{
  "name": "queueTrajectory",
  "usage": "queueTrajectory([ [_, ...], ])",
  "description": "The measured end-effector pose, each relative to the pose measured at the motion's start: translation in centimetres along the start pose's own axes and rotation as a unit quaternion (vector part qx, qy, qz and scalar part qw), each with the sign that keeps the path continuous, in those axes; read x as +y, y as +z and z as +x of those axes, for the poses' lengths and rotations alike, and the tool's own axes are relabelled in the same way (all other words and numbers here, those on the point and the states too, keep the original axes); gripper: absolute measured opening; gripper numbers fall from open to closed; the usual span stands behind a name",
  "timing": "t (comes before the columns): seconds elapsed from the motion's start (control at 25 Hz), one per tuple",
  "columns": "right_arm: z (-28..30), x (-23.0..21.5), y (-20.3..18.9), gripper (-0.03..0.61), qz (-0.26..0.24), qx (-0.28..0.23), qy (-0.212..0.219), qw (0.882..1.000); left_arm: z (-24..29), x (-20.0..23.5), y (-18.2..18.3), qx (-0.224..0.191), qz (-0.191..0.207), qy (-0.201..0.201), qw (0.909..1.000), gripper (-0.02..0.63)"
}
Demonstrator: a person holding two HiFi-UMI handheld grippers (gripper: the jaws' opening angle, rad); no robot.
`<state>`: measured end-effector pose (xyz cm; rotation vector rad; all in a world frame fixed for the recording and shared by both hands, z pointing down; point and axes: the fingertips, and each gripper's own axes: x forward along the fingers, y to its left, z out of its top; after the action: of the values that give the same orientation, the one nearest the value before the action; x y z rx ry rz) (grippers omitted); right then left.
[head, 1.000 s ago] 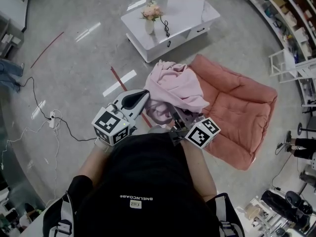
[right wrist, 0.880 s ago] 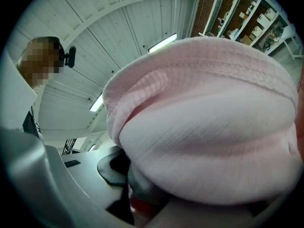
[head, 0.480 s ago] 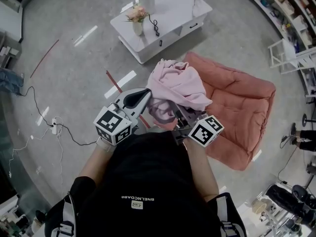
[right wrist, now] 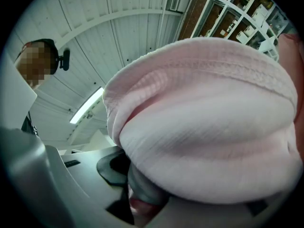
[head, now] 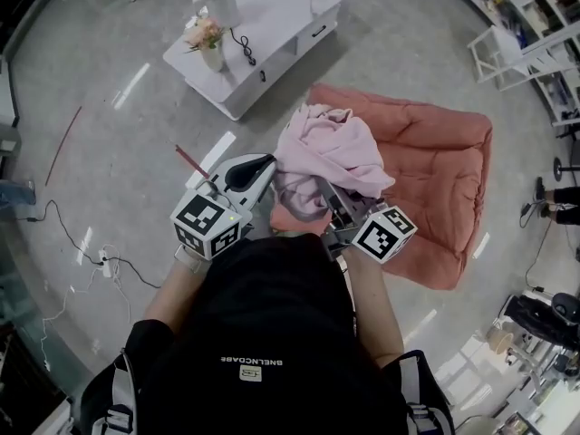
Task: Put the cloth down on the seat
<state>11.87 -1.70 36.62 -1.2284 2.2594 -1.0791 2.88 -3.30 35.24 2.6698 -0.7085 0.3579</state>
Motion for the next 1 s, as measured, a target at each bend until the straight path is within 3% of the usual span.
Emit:
queueTrajectory([
  [0.44,-3.4,-8.2,5.2,0.207,0.046,-0.090,-0.122,0.987,9.2,1.1,1.0,0.069,0.032,-0.100,0.9920,0.017],
  [0.72,-6.3,-13.2,7.2,0.207,0.065,-0.135,-0.188,0.971,13.4,1.1,-0.1,0.106,0.044,-0.148,0.9823,0.017],
  [1.0,-10.3,-18.5,7.6,0.207,0.097,-0.173,-0.255,0.946,17.2,0.9,-1.7,0.142,0.052,-0.174,0.9730,0.017],
])
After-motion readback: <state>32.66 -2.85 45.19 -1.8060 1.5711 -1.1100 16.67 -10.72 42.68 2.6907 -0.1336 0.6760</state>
